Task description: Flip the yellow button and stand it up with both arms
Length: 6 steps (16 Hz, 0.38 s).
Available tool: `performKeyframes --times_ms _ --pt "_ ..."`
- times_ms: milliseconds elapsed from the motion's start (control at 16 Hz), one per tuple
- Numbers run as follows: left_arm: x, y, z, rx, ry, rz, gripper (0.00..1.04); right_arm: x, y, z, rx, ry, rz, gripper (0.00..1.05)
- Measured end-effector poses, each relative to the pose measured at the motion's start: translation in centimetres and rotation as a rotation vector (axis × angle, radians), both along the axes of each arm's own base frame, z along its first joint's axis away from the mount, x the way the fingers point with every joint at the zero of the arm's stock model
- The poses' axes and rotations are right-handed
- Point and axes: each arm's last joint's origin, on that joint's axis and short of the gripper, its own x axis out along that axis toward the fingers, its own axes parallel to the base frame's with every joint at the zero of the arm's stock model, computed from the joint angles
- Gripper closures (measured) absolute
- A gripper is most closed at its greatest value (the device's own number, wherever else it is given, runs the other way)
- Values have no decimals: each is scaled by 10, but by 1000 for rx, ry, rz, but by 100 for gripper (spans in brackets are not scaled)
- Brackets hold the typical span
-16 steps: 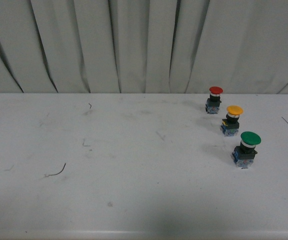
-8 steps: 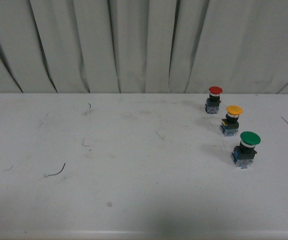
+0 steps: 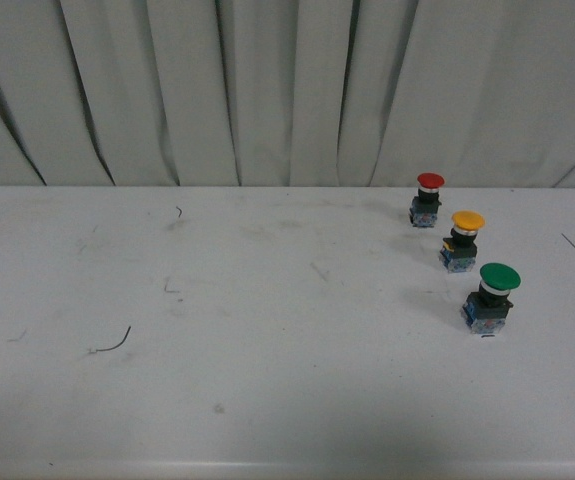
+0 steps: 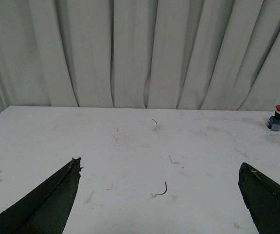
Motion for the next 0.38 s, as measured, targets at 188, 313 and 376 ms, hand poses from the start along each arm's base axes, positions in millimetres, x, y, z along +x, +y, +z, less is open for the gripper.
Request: performKeyframes --times_ms 188,313,376 --pt "0 0 0 0 0 0 7 0 0 0 0 0 0 6" --pt "0 0 0 0 0 0 7 0 0 0 0 0 0 6" --pt "0 0 0 0 0 0 7 0 0 0 0 0 0 6"
